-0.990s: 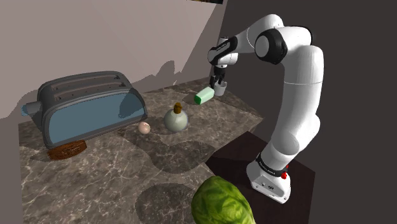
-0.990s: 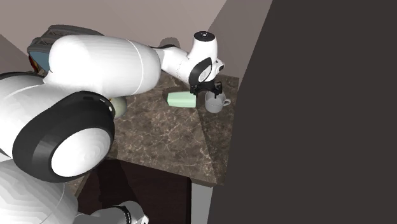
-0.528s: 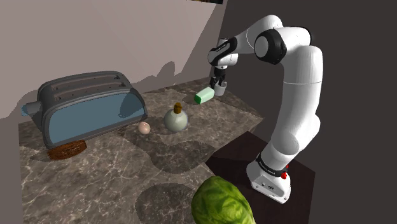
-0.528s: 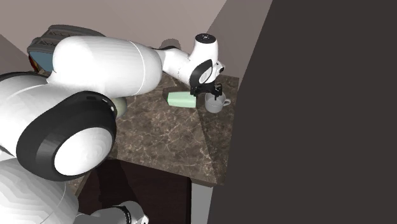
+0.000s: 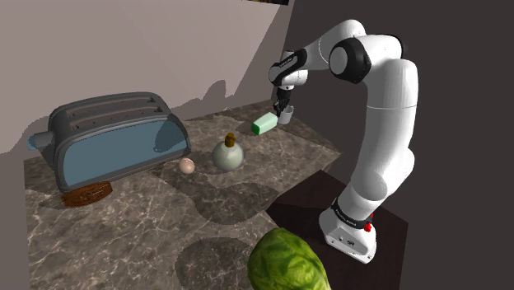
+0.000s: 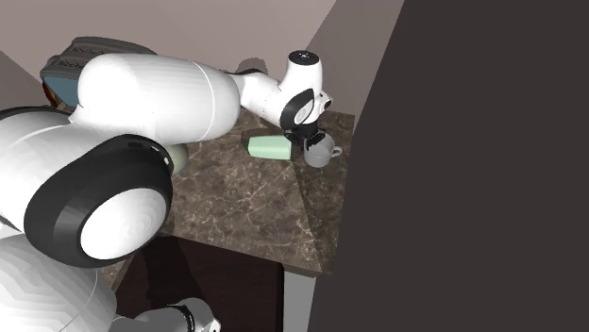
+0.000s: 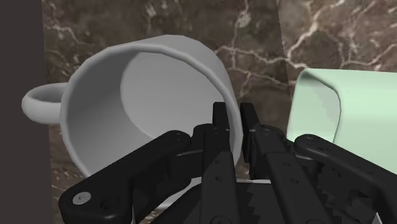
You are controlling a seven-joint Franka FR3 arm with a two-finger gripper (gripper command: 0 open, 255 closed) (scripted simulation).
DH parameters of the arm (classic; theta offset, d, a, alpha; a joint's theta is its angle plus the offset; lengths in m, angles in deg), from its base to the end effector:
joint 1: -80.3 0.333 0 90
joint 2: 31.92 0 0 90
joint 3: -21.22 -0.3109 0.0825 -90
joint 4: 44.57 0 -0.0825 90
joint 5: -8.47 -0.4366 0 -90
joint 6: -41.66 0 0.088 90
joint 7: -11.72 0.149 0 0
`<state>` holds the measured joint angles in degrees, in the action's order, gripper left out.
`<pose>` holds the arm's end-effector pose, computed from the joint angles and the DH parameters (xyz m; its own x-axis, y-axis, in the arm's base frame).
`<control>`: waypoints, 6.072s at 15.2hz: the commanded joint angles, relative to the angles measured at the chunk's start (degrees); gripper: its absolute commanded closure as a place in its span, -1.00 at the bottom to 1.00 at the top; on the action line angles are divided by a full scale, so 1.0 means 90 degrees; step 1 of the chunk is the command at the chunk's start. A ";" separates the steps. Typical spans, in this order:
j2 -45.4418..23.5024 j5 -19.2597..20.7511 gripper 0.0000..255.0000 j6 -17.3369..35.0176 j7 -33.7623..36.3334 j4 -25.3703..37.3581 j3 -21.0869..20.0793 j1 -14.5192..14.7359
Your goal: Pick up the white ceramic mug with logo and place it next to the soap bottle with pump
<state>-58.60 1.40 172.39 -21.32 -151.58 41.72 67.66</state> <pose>0.5662 -0.3590 0.1966 0.9975 -0.0510 -0.0499 -0.0487 -0.9977 0.0463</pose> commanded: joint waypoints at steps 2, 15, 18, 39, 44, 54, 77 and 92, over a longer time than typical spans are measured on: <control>-0.0001 0.0000 1.00 0.0000 0.0000 -0.0007 0.0001 -0.0001; 0.0564 0.0242 1.00 -0.0827 0.0109 0.0283 0.0135 0.0093; 0.0686 0.0294 1.00 -0.1041 0.0132 0.0383 0.0159 0.0111; 0.1241 0.0531 1.00 -0.2645 0.0214 0.1469 0.0257 0.0162; 0.1286 0.0550 1.00 -0.3056 0.0210 0.1839 0.0269 0.0154; 0.2547 0.1044 1.00 -0.3070 0.0891 0.0654 0.0122 0.0639; 0.6389 0.1364 1.00 -0.3060 0.3903 -0.3327 -0.1743 0.1622; 0.6083 0.1421 1.00 -0.1689 0.3961 -0.4393 -0.1681 0.1604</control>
<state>-3.64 14.11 156.21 14.36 -190.40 26.49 82.16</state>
